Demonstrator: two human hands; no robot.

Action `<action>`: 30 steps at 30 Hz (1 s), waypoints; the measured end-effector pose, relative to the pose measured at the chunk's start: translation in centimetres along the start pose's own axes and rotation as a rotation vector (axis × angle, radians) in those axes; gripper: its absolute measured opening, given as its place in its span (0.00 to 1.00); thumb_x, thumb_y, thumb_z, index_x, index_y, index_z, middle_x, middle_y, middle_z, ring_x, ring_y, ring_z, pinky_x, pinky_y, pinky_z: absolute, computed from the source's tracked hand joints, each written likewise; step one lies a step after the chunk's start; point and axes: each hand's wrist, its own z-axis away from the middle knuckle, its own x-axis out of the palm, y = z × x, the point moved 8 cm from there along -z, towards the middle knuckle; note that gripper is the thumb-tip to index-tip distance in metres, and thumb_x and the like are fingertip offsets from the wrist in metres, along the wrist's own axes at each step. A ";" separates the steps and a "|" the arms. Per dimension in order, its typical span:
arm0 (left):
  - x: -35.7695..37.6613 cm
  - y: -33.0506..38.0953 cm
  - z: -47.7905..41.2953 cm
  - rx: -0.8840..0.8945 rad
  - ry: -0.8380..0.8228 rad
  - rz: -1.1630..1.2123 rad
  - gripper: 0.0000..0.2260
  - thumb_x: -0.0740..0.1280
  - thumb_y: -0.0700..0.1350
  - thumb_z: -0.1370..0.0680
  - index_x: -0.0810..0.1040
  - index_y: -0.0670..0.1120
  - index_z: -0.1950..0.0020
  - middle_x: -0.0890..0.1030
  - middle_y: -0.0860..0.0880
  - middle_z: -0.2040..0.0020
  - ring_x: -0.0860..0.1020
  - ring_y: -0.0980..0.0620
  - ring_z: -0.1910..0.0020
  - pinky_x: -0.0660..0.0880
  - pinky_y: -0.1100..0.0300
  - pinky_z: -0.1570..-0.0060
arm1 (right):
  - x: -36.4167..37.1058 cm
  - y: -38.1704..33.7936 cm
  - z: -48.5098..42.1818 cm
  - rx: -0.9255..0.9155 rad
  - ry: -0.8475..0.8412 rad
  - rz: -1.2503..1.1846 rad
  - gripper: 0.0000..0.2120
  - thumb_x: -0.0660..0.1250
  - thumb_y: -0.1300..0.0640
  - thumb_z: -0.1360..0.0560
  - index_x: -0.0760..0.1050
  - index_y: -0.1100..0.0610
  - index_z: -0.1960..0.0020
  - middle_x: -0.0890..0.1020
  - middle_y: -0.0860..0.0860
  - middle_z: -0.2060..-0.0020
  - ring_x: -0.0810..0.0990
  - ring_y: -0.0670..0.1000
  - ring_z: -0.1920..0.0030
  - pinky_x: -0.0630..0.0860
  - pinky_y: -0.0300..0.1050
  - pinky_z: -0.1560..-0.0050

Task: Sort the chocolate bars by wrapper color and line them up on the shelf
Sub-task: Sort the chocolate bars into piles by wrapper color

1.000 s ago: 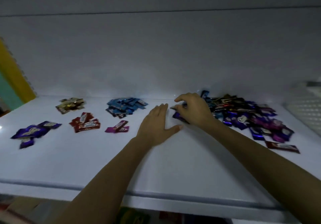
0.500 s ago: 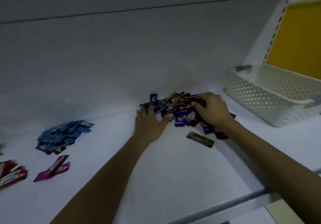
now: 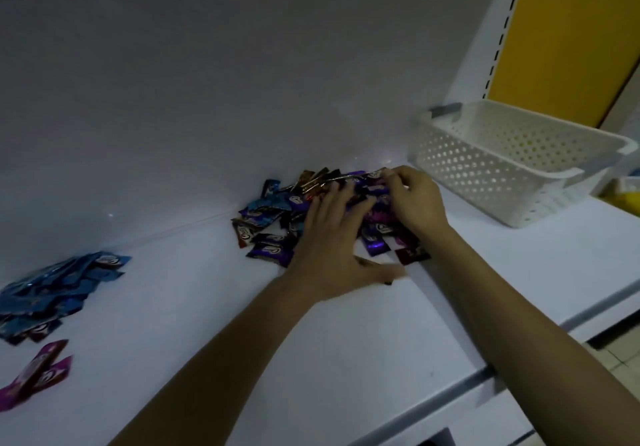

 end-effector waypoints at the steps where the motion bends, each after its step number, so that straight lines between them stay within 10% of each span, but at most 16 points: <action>1: 1.2 0.8 -0.1 0.013 -0.092 -0.055 0.50 0.55 0.78 0.37 0.50 0.53 0.21 0.42 0.49 0.20 0.38 0.51 0.23 0.36 0.46 0.26 | 0.0 0.4 -0.1 0.032 -0.017 -0.032 0.14 0.56 0.51 0.19 0.79 0.56 0.51 0.82 0.52 0.55 0.79 0.53 0.53 0.71 0.45 0.53; 9: 1.0 -1.6 -1.1 -0.136 -0.100 -0.277 0.28 0.54 0.59 0.20 0.52 0.53 0.22 0.47 0.48 0.20 0.42 0.48 0.22 0.38 0.40 0.26 | 2.4 -0.3 1.3 0.105 -0.007 -0.406 0.11 0.59 0.53 0.21 0.78 0.57 0.54 0.82 0.50 0.57 0.79 0.50 0.55 0.75 0.45 0.51; 17: 2.6 0.1 -1.6 -0.089 -0.256 -0.259 0.42 0.54 0.71 0.26 0.43 0.49 0.21 0.40 0.48 0.21 0.35 0.47 0.23 0.33 0.36 0.29 | 2.2 0.1 1.3 0.202 -0.036 -0.619 0.15 0.59 0.51 0.20 0.80 0.57 0.55 0.83 0.56 0.53 0.81 0.55 0.50 0.77 0.53 0.42; 24: -0.4 -4.1 -2.2 -0.099 -0.141 -0.331 0.41 0.49 0.74 0.28 0.47 0.54 0.21 0.44 0.46 0.20 0.42 0.43 0.22 0.43 0.39 0.27 | 1.7 -1.9 2.3 -0.056 0.028 -0.320 0.13 0.58 0.56 0.20 0.74 0.53 0.61 0.79 0.48 0.63 0.75 0.40 0.62 0.69 0.31 0.61; 30: 0.3 -6.2 -5.3 -0.252 -0.328 -0.117 0.44 0.54 0.75 0.34 0.51 0.58 0.22 0.54 0.48 0.21 0.53 0.40 0.24 0.55 0.37 0.29 | 2.2 -2.1 2.5 -0.161 0.066 -0.236 0.16 0.57 0.58 0.19 0.72 0.63 0.64 0.77 0.54 0.69 0.72 0.47 0.67 0.67 0.40 0.65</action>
